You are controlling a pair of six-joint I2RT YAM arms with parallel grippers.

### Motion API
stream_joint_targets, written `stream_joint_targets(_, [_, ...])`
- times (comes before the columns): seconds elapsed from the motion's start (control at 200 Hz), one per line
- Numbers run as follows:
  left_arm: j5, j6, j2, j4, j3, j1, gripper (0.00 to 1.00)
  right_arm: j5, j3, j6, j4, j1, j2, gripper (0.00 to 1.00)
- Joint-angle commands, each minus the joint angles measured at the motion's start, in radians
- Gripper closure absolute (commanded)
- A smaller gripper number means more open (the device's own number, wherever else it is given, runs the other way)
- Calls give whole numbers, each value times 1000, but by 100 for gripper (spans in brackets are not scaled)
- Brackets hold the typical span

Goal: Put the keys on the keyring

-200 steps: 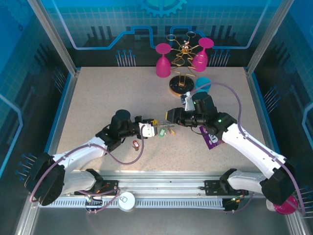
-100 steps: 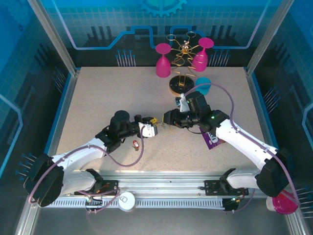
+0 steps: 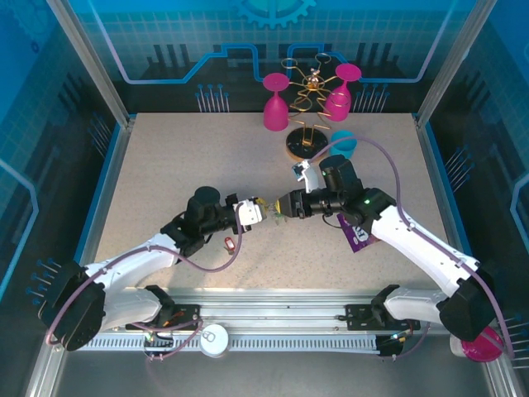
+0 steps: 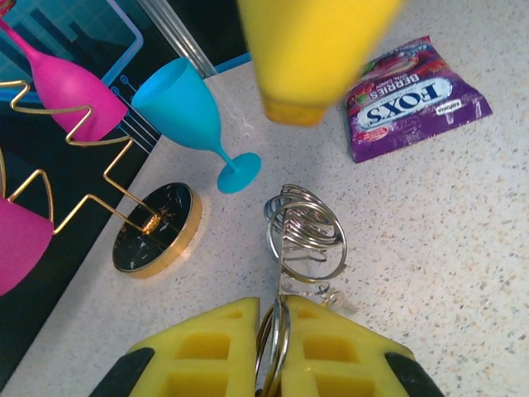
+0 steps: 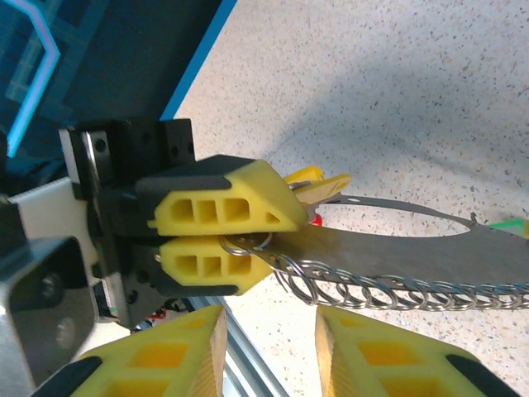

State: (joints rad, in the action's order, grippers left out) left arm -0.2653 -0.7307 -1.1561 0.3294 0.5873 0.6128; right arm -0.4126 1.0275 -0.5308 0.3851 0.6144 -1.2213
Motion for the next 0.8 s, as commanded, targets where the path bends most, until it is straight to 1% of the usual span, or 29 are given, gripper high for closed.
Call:
stream_joint_targets(0.0, [-9,130,28,-7,49,6,100,-54,28,35,17,6,-9,66])
stream_joint_targets(0.265, [-31,201,23,-28,55,6,100,-55,34,33,21,4,-28,66])
stream_joint_targets(0.795, [-69,198,24,-40,62,7,100,-52,42,31,5,5,-56,66])
